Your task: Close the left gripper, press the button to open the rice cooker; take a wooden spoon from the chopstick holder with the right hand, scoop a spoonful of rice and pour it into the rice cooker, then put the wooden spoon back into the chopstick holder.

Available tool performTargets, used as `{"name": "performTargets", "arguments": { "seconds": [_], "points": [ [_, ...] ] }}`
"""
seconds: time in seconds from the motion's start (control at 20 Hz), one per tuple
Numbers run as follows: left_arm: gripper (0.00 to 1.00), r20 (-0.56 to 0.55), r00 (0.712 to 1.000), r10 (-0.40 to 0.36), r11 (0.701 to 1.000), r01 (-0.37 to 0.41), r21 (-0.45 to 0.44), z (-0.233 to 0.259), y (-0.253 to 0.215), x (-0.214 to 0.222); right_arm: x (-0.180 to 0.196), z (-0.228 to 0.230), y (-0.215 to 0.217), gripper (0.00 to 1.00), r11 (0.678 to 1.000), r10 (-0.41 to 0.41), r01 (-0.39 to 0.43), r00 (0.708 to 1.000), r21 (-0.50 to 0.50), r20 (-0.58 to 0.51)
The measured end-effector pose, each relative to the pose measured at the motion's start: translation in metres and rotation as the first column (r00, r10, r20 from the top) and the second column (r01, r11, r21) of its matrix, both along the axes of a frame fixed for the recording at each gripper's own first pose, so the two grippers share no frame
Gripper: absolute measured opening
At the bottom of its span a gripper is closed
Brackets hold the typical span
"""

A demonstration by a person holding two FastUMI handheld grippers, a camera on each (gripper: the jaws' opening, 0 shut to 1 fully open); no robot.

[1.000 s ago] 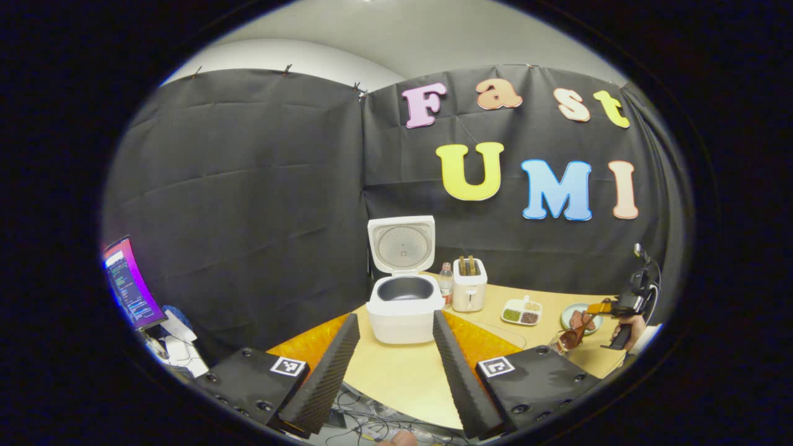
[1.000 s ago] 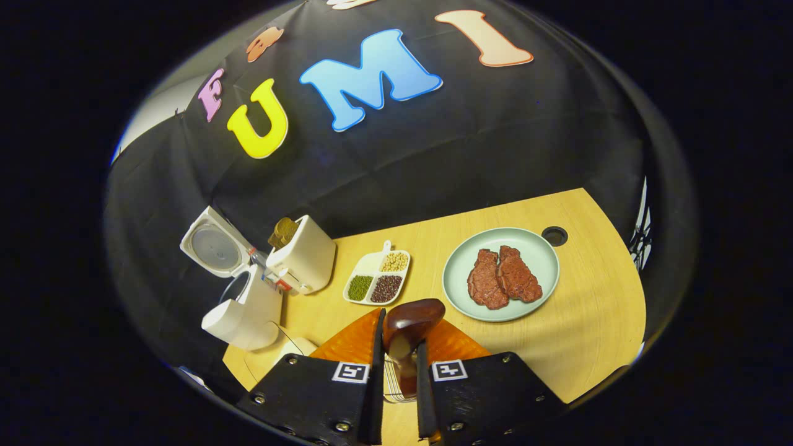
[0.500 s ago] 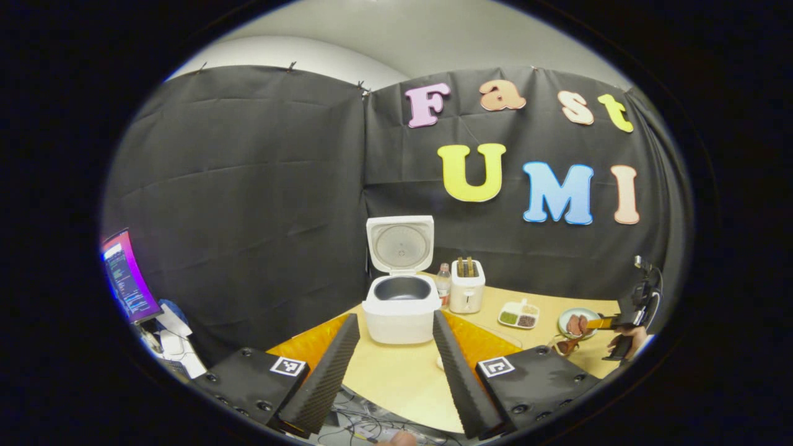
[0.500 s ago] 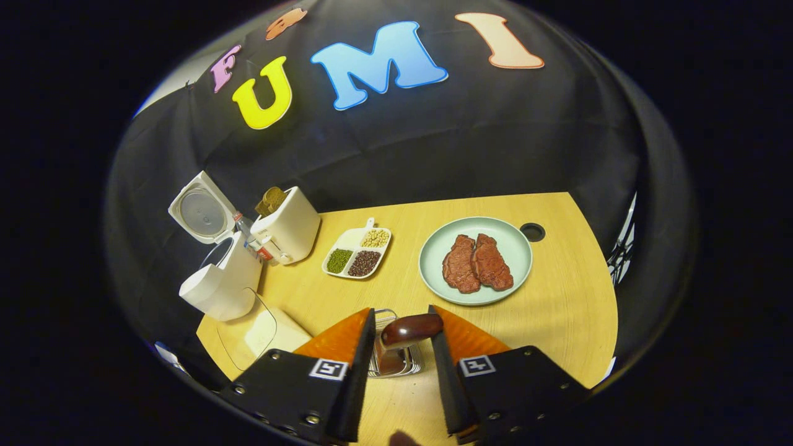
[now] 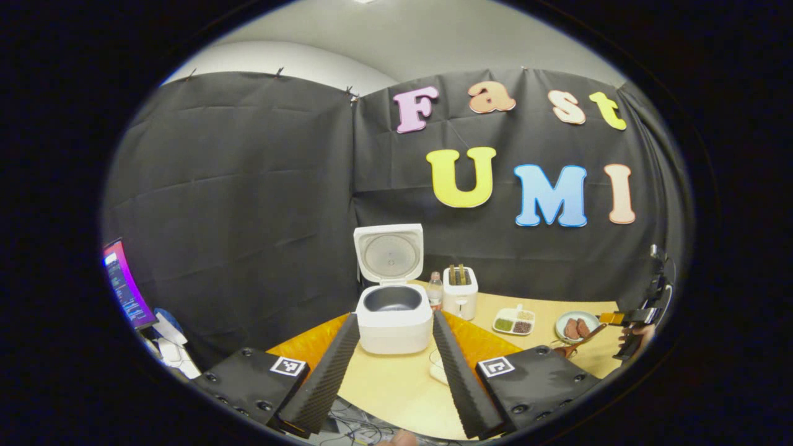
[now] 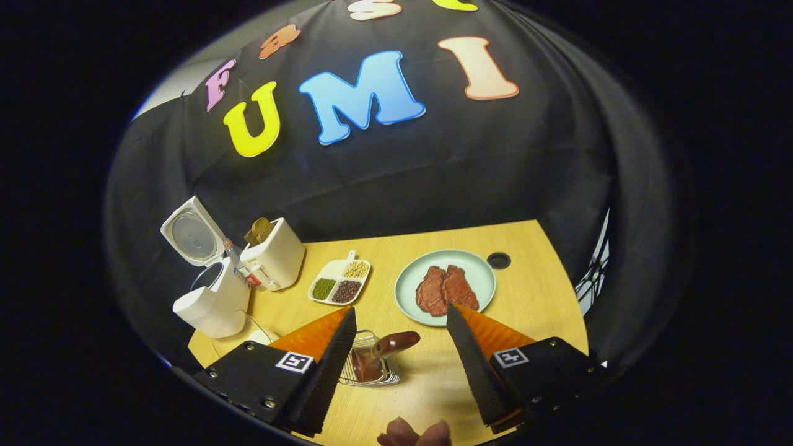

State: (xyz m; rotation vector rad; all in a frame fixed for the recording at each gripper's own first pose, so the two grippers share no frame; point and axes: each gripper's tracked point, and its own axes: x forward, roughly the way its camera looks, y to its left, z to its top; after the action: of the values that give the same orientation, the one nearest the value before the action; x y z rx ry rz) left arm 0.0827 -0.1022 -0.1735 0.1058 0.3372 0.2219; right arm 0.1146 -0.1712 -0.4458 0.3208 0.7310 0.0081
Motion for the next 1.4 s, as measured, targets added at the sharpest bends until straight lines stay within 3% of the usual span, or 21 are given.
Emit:
{"name": "performTargets", "arguments": {
  "seconds": [0.15,0.3,0.4,0.55,0.85,1.15,1.4],
  "points": [
    [0.8,0.035,0.999,-0.036,0.999,0.036,-0.001,0.008,-0.003,0.029,-0.002,0.03,-0.008,0.9,0.998,-0.001,0.005,0.998,-0.062,0.066],
    [0.8,0.087,0.994,-0.061,0.998,0.062,-0.005,0.02,0.003,0.065,-0.007,0.064,-0.032,0.93,0.98,-0.065,0.096,0.982,-0.173,0.176],
    [0.85,0.124,0.989,-0.079,0.997,0.081,-0.009,0.03,0.01,0.096,-0.015,0.085,-0.029,0.94,0.971,-0.041,0.094,0.972,-0.221,0.233],
    [0.92,0.174,0.977,-0.126,0.991,0.131,-0.018,0.038,0.021,0.148,-0.032,0.096,-0.019,0.94,0.953,-0.009,0.075,0.975,-0.294,0.22],
    [0.97,0.262,0.947,-0.184,0.978,0.204,-0.051,0.052,0.067,0.26,-0.053,0.124,0.024,0.95,0.93,-0.085,0.15,0.976,-0.336,0.199],
    [0.96,0.28,0.949,-0.149,0.977,0.184,-0.106,0.041,0.123,0.386,-0.072,0.128,0.087,0.9,0.925,-0.127,0.168,0.982,-0.341,0.139],
    [0.93,0.234,0.964,-0.127,0.98,0.159,-0.12,0.007,0.154,0.481,-0.1,0.127,0.109,0.9,0.92,-0.177,0.195,0.981,-0.341,0.085]
  ]
}}
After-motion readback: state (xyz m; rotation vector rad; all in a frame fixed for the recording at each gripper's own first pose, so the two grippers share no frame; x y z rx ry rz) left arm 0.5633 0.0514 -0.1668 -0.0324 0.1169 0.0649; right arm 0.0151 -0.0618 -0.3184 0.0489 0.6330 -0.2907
